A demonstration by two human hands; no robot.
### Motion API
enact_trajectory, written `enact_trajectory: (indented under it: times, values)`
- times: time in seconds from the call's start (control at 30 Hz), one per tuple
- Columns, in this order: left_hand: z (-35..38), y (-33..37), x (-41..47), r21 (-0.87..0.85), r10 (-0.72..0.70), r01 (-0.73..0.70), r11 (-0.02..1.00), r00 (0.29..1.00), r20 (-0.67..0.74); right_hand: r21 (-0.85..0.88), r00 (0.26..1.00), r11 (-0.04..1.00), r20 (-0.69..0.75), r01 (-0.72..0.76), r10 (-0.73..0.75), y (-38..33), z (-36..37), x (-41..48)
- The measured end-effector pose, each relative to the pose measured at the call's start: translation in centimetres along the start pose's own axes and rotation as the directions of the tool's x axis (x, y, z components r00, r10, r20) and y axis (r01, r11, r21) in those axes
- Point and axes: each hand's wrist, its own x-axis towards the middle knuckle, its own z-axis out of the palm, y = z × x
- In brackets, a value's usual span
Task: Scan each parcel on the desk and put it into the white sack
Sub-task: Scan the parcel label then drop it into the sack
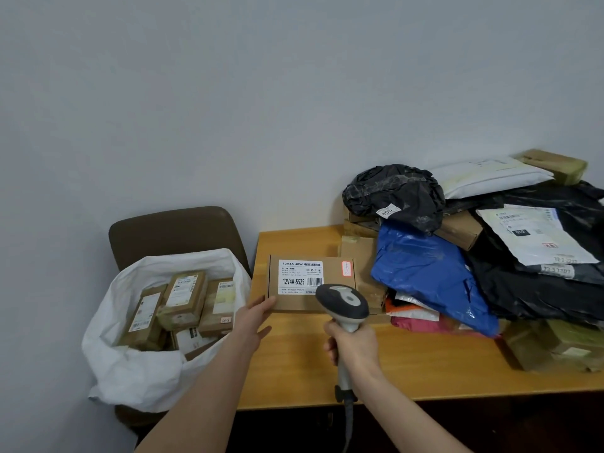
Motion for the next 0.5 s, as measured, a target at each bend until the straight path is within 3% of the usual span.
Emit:
enact_trajectory:
  times: [0.5]
  values:
    - [-2.7,-0.1,-0.8,-0.005,0.069,-0.07,0.998,0.995,-0.067,-0.055,0.999,0.998,0.045,-0.007,0.01,-0.1,1.9,0.4]
